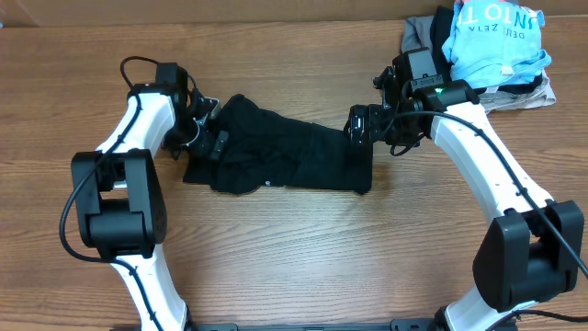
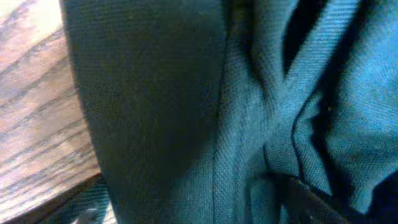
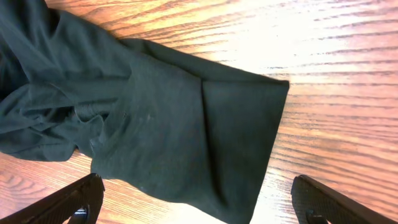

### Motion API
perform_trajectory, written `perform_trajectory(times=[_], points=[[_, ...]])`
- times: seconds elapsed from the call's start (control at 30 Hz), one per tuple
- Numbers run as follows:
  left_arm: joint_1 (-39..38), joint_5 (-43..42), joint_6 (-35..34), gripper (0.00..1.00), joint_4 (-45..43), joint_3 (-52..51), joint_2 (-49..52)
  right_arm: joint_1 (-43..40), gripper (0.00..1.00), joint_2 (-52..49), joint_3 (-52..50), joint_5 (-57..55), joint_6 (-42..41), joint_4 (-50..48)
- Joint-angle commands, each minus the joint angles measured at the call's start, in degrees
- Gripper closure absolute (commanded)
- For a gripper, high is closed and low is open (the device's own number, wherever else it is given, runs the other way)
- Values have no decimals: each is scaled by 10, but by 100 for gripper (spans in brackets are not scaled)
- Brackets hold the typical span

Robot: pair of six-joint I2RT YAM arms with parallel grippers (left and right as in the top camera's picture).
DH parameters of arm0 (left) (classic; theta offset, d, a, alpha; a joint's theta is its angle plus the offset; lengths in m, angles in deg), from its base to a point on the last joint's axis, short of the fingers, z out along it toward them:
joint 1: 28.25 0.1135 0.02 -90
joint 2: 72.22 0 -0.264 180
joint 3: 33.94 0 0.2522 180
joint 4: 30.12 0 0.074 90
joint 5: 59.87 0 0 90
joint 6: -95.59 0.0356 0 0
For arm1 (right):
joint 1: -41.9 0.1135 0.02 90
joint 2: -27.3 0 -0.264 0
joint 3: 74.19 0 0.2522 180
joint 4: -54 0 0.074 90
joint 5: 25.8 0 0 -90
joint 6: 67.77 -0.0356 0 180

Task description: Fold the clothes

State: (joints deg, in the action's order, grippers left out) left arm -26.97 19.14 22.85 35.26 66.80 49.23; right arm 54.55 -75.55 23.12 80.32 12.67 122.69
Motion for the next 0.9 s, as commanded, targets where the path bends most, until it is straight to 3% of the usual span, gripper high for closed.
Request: perform_trajectory(times=[0.0,0.07,0.1,0.13,0.2,0.23,0.27,0.3,0.57,0.87], points=[[3,-65,21,33,0,-5,23,0,0,19,14,2,9,-4],[2,-69,20,63,0,-5,23,0,0,18,13,2,9,-4],[2,-69,20,84,1,-3,22,0,0,18,13,2,9,-4],[2,-69,14,96,4,-1,22,0,2,18,13,2,9,-5],[8,-68,-4,96,18,13,21,0,28,16,12,2,9,-6],[10,-69,-12,96,30,24,21,0,50,14,12,2,9,-6],[14,-69,-22,96,45,37,20,0,79,10,12,3,9,-7],[16,-69,-34,96,63,51,17,2,96,7,11,3,9,-8],[17,-66,-83,96,230,199,1,11,96,-47,-30,49,25,-56],[-7,-67,-101,96,295,267,-14,11,96,-153,-36,83,36,-88]])
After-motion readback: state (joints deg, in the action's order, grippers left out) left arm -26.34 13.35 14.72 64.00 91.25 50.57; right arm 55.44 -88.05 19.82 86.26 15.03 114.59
